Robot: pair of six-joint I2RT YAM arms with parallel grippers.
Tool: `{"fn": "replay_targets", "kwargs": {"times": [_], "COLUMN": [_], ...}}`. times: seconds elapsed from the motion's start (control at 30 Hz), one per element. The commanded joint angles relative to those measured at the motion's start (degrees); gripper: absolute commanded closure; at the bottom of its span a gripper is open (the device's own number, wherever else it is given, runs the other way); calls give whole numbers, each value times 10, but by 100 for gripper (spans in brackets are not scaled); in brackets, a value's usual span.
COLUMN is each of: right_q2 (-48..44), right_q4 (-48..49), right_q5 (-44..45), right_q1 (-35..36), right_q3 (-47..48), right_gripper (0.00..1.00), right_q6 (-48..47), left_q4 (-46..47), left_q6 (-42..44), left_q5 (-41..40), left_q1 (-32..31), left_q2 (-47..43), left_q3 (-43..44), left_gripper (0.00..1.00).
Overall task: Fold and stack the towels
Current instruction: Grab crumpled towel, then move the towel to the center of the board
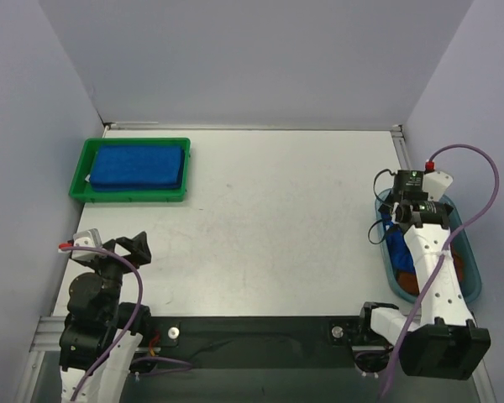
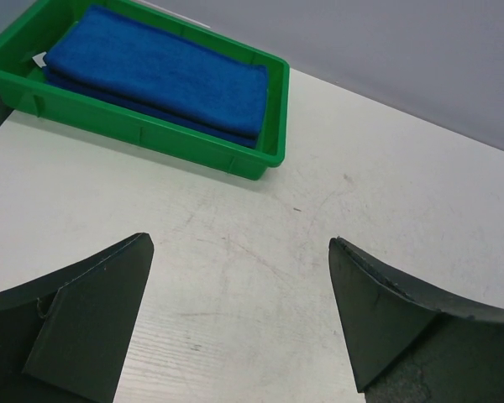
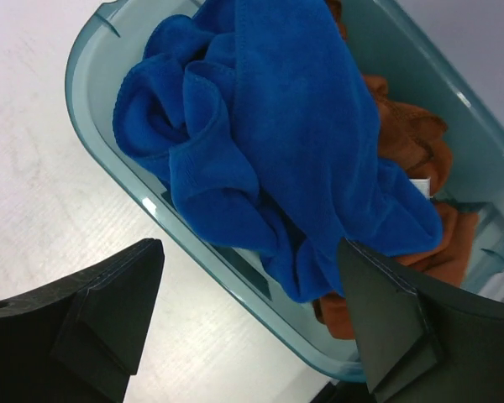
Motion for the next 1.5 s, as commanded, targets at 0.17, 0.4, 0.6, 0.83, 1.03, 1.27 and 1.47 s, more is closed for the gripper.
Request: {"fn": "replay_targets", "kwargs": {"times": [0.17,0.4,0.6,0.83,1.03,1.27,1.47], "right_q2": [106,147,119,24,46,152,224], "right_q4": [138,155,153,148,148,171,214], "right_q5": [-46,-17,-14,-10,-6,-157,-203], "right_q1": [-49,-61,-61,-23,87,187,297], "right_q3": [-4,-10,-32,19,192,448,588], "right_gripper": [21,54,100,100,100,100,100], "right_q6": [80,51,39,-31,-137,-225,-273], "left_q4": [23,23,27,27,27,27,27], "left_q6": [10,10,11,11,13,15,17], "left_q5": [-9,-9,-7,-6,-4,-2,5], "left_q1": [-15,-15,-18,-20,-20,-20,-20], "left_q2": [-73,-73,-73,-73,-73,-72,-70], "left_q3": [-3,-3,-4,-3,-3,-3,-4], "left_gripper": [3,3,3,2,2,3,3]}}
